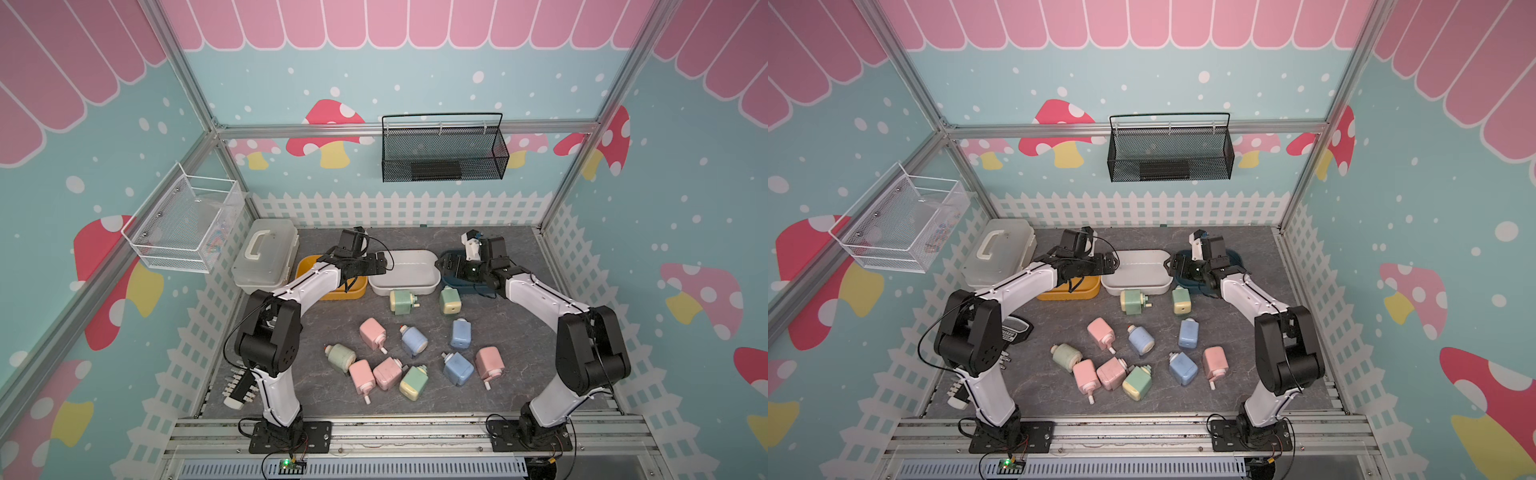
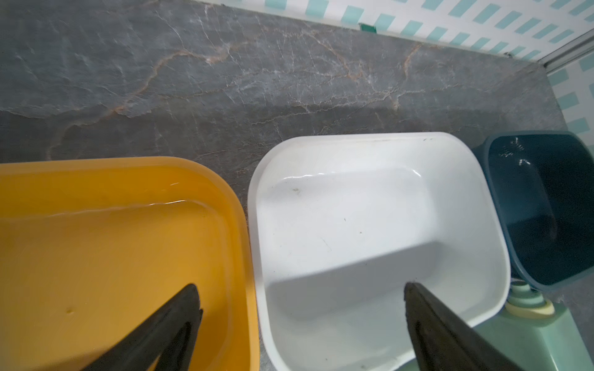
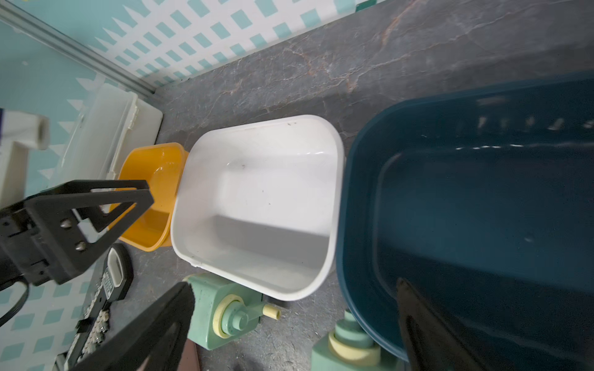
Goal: Place the pencil sharpeners by color into the storage box
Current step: Move the storage box to the center of the board, then pick up the pencil sharpener from the center of the board.
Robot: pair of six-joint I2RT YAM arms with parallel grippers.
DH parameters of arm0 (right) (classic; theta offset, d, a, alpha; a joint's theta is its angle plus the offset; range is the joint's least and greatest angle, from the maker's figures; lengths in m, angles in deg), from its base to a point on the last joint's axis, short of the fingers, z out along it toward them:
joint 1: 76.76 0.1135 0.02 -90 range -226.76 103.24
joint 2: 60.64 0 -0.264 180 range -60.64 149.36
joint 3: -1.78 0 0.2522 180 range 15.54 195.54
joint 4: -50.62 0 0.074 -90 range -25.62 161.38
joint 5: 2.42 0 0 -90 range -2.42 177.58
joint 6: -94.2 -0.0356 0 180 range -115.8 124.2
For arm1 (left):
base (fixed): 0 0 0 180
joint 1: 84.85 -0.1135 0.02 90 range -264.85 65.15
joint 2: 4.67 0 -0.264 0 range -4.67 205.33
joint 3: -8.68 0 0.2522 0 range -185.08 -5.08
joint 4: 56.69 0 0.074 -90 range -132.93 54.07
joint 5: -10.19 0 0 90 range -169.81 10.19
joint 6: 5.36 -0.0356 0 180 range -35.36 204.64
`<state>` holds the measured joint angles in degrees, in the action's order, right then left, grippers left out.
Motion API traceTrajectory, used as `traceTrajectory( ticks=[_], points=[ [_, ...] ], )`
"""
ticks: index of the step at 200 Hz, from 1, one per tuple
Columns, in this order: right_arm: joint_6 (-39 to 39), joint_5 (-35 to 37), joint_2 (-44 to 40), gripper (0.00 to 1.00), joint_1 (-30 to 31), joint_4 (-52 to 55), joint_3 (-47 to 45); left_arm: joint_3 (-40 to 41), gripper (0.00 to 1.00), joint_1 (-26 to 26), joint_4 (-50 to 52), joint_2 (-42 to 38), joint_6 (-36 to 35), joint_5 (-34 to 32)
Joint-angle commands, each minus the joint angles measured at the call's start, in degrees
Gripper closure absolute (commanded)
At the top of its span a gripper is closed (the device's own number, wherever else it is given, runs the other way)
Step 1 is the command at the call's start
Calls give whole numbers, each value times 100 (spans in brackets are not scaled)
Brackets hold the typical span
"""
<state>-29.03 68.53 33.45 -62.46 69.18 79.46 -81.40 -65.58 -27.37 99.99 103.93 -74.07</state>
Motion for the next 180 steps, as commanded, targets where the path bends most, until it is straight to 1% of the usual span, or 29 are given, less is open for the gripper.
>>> traceTrajectory(
  ticks=[1,16,36,51,70,91,104,107,123,136,167,180],
  points=[
    [367,602,-333,1,29,231,-95,479,1,58,-418,-464,167,-293],
    [685,838,-655,1,29,147,-344,697,1,89,-531,-708,289,-330],
    [718,1062,-1175,2,28,-559,-1052,906,1,147,-527,-944,415,-421],
    [901,930,-1459,2,23,-869,-1376,1081,1,249,-567,-1122,461,-567],
    [1087,911,-1709,2,20,-555,-1392,1294,1,363,-573,-1339,540,-722],
    [1273,773,-1953,2,21,-307,-1446,1452,1,395,-504,-1571,692,-534],
    [1343,621,-2125,3,23,-235,-1543,1527,1,395,-427,-1695,754,-585],
    [1345,589,-2161,3,27,-203,-1568,1534,1,551,-393,-1727,745,-626],
    [1502,280,-2333,4,28,46,-1646,1582,1,808,-294,-1878,619,-995],
    [1635,186,-2419,5,48,358,-1646,1626,1,956,-293,-1978,558,-1048],
    [1716,450,-2655,6,102,933,-1787,1615,1,1229,-290,-2011,629,-1004],
    [1769,576,-2713,6,132,1167,-1813,1558,1,1398,-290,-1974,484,-921]
  ],
)
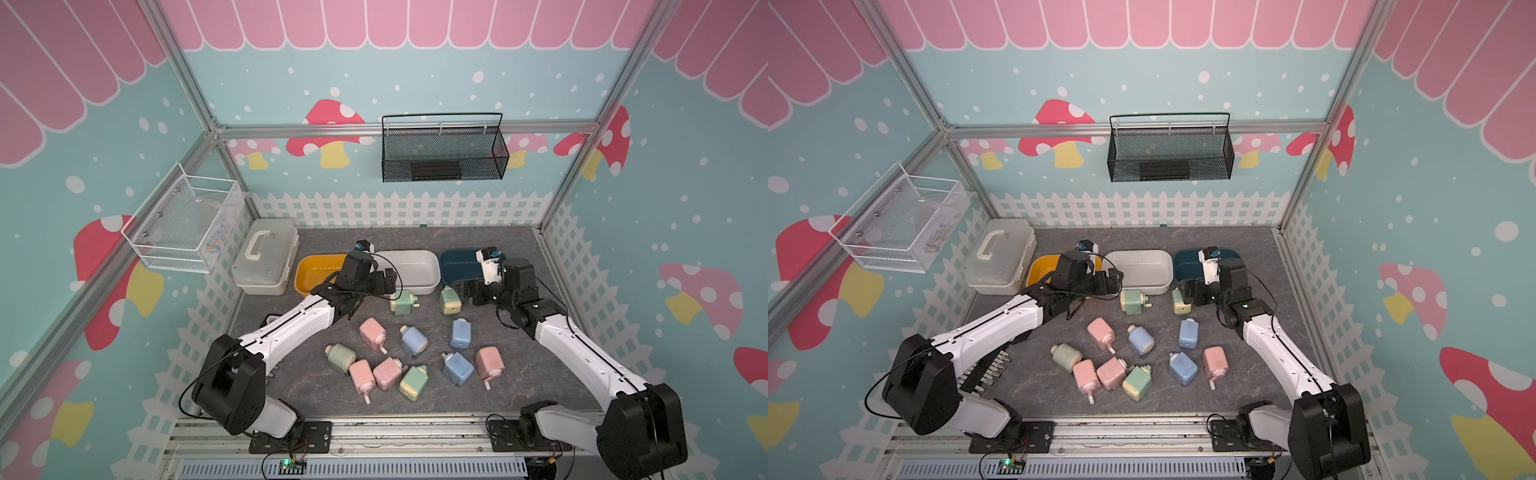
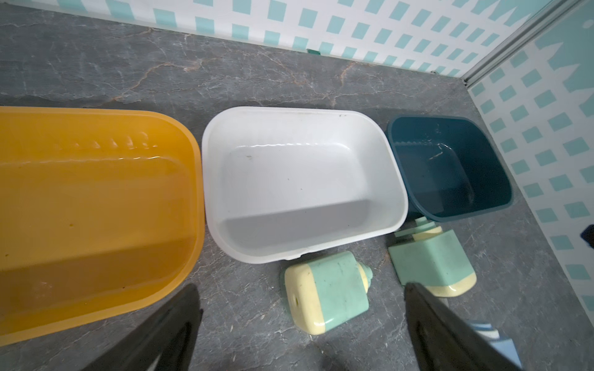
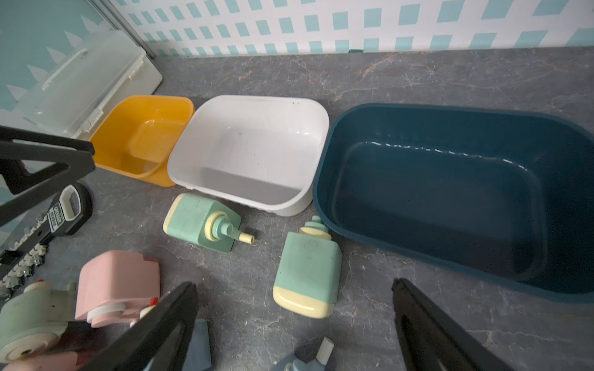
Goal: Place the pencil sharpeners by color into the storage box
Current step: Pick up the pencil sharpener from the center of the board.
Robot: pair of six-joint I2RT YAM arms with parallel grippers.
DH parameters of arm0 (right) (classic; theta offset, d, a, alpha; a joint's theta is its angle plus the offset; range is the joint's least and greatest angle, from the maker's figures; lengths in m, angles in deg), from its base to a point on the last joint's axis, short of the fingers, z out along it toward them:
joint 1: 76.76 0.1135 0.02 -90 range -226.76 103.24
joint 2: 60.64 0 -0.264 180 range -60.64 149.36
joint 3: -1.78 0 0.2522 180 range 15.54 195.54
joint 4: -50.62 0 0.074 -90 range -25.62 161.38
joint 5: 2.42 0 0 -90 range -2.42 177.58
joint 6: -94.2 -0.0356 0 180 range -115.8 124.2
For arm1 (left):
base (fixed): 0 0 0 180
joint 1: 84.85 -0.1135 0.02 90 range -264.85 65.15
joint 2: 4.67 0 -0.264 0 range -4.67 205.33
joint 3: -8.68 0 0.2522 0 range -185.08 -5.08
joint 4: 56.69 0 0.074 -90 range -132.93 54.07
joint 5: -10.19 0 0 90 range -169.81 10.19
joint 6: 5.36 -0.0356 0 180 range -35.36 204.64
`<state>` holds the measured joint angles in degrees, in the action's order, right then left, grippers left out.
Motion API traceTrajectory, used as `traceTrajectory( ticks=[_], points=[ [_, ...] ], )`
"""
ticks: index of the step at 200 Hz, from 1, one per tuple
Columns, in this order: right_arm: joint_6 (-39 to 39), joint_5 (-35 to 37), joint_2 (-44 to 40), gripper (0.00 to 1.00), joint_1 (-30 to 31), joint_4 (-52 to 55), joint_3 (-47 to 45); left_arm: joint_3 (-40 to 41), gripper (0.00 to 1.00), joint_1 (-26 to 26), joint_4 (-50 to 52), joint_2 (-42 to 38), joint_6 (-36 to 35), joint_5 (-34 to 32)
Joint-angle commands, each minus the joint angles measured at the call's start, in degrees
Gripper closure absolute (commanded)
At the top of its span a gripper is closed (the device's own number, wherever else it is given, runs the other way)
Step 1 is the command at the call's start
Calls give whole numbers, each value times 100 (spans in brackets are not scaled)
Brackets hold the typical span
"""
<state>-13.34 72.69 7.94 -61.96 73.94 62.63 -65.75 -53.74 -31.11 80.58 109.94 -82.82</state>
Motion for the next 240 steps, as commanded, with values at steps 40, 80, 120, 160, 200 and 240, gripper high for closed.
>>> traceTrajectory(
  ticks=[40,80,120,160,200,240],
  points=[
    [147,235,-277,7,272,1162,-236,-48,1,853,108,73,-471,17],
    [-224,900,-701,5,282,1058,-762,17,1,1413,541,127,-1065,70],
    [-88,325,-773,6,281,1592,-584,105,1,1573,867,271,-959,-544],
    [-829,1158,-1160,11,338,3157,-391,373,1,1582,420,268,-1042,14],
    [-1438,1142,-1825,13,347,4290,-656,614,1,1573,-51,87,-1135,234],
    [-1817,1088,-1784,18,460,4615,-881,719,1,1573,-363,42,-1107,109]
  ],
)
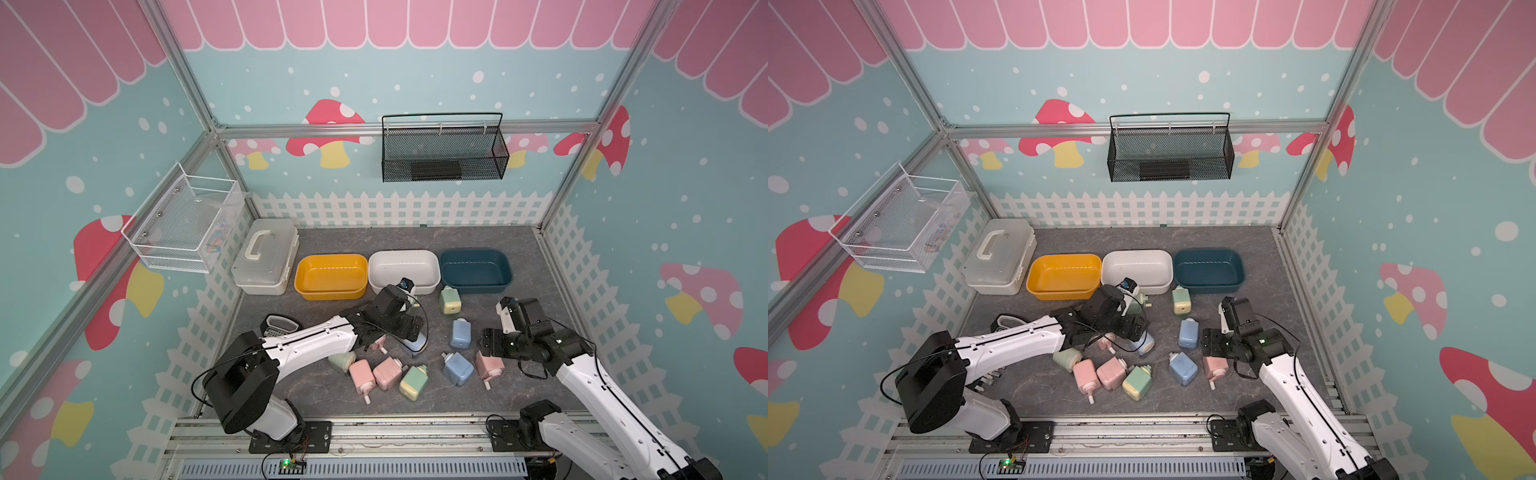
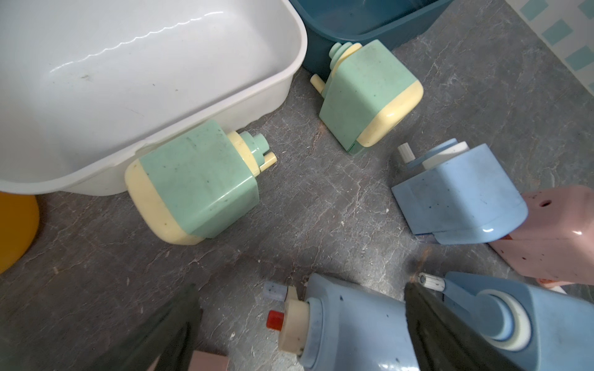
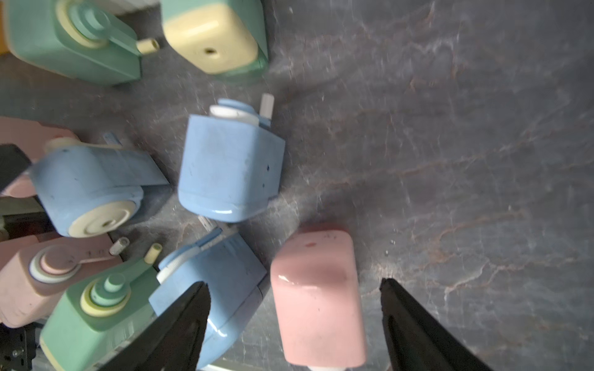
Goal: Place the pencil sharpeners by color into the storage box
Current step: Pick up the pencil sharpener from the center of the board.
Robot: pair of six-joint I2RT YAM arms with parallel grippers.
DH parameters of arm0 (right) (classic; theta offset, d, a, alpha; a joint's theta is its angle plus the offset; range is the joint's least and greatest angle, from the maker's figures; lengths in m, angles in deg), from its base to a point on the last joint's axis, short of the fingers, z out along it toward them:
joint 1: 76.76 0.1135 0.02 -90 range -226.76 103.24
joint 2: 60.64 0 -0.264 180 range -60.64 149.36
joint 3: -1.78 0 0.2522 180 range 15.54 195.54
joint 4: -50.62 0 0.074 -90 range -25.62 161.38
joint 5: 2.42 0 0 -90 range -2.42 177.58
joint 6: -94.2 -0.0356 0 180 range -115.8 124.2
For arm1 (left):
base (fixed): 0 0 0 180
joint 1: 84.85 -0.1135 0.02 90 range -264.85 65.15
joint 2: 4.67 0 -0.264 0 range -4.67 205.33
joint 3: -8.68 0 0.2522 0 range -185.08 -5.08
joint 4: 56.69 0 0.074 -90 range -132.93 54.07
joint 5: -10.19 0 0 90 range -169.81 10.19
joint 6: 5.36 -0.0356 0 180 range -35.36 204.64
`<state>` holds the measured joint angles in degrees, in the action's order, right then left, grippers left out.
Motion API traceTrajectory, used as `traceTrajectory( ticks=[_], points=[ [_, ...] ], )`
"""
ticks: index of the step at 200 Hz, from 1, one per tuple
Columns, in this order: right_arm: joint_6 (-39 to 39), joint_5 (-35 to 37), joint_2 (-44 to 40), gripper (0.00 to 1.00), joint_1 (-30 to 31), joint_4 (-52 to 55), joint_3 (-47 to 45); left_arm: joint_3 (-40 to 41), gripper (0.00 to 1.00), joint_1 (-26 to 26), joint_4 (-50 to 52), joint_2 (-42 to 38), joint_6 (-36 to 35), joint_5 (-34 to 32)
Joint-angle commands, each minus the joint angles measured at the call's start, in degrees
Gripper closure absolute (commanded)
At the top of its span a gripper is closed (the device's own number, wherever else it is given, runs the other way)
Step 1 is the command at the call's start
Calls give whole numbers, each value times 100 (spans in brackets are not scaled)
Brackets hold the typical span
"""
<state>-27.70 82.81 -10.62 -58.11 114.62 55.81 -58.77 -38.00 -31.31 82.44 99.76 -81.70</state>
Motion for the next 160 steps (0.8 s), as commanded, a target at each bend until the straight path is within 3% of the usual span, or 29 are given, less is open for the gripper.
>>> traceTrajectory(
  ticks=[1,52,99,139,160],
  points=[
    [-388,88,79,18,76,548,-202,19,1,0,-344,-143,-88,-4],
    [-450,216,407,23,369,286,-346,96,1,0,-565,-126,0,-104],
    [-365,305,623,35,490,137,-405,79,1,0,-555,-81,-59,-157],
    [-351,456,640,39,512,64,-440,51,1,0,-571,-62,-35,-160],
    [-322,496,649,47,508,12,-457,88,1,0,-599,-88,-35,-165]
  ],
)
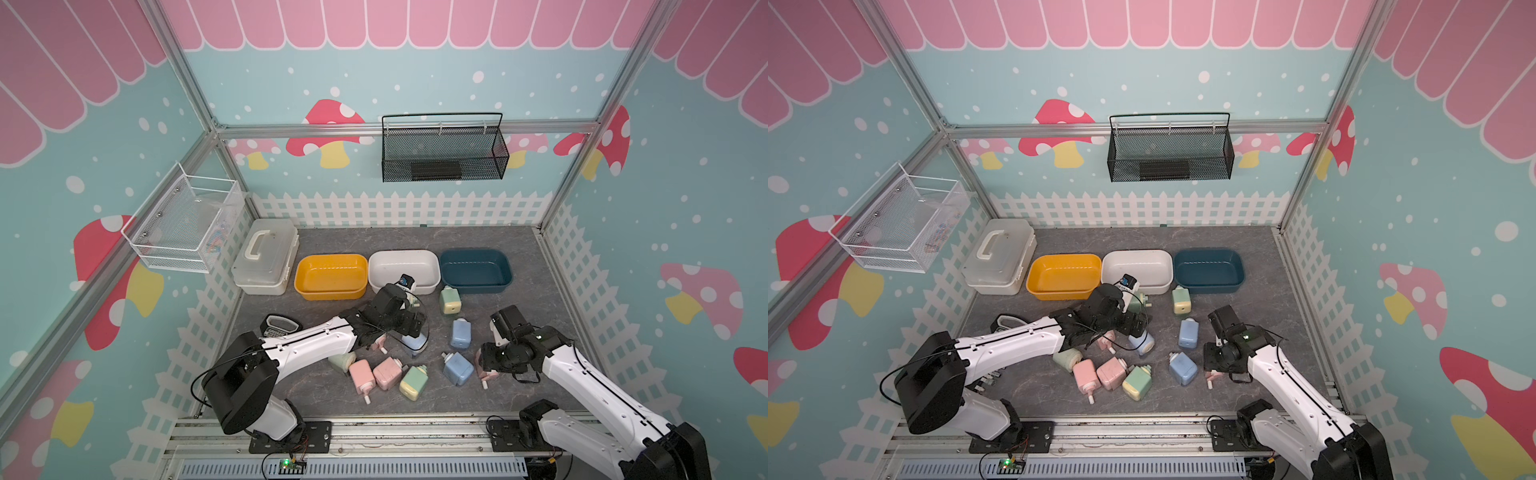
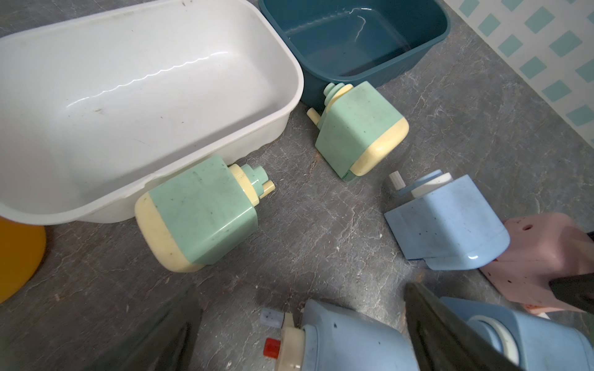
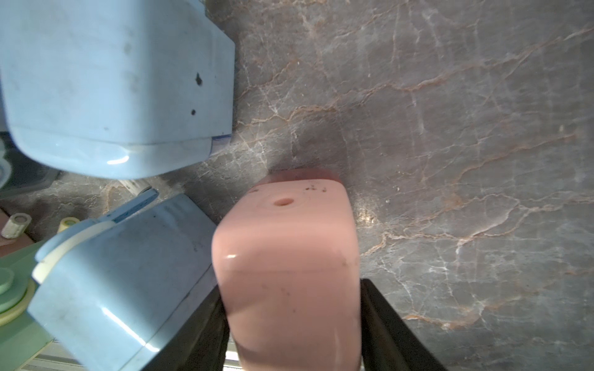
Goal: Place the pencil sharpeners by color into the storage box
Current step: Pick up the pencil sharpener from the center of the board.
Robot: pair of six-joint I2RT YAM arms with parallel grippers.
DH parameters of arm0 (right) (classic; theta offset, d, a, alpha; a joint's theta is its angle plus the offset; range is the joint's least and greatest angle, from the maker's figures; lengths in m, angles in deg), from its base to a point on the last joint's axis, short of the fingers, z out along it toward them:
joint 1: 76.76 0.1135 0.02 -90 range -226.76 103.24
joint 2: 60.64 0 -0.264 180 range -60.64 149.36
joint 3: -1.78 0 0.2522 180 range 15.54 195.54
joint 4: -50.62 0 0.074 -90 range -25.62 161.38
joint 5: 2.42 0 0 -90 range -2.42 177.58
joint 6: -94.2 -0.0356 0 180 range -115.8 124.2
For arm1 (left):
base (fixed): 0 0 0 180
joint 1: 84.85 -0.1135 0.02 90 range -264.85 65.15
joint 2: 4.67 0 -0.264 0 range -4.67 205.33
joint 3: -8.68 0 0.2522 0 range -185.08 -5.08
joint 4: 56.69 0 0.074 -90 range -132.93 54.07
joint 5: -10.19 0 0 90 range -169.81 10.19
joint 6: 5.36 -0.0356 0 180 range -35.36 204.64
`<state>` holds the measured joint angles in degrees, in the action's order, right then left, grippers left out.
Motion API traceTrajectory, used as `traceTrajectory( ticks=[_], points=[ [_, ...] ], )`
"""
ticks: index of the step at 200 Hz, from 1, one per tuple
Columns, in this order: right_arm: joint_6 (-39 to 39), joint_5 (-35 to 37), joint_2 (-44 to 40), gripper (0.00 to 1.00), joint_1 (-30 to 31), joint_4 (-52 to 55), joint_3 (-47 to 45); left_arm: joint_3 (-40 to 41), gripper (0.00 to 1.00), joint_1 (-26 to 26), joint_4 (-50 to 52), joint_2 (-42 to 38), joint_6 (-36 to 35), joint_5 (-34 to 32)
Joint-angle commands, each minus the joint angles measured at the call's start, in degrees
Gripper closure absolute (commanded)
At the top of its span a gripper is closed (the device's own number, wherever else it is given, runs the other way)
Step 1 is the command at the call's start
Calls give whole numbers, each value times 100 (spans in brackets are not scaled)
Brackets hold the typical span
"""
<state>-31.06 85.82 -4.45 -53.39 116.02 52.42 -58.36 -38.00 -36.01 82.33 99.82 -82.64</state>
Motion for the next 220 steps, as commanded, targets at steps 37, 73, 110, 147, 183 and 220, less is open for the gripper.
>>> traceTrajectory(
  ticks=[37,73,110,147,183,220],
  points=[
    [7,246,-133,63,37,-121,-128,105,1,-9,-169,-188,-7,-87],
    [-25,376,-265,96,40,-61,-71,31,1,-9,-294,-288,119,110],
    [102,742,-331,100,40,79,289,15,1,-33,-541,-315,286,34],
    [611,484,-624,100,44,-490,649,-9,1,-71,-708,-254,519,-623],
    [1134,538,-662,100,35,-1378,945,-345,1,-97,-675,57,860,-843],
    [1535,376,-202,100,28,-2470,1214,-948,1,-94,-246,602,1242,-868]
  ],
)
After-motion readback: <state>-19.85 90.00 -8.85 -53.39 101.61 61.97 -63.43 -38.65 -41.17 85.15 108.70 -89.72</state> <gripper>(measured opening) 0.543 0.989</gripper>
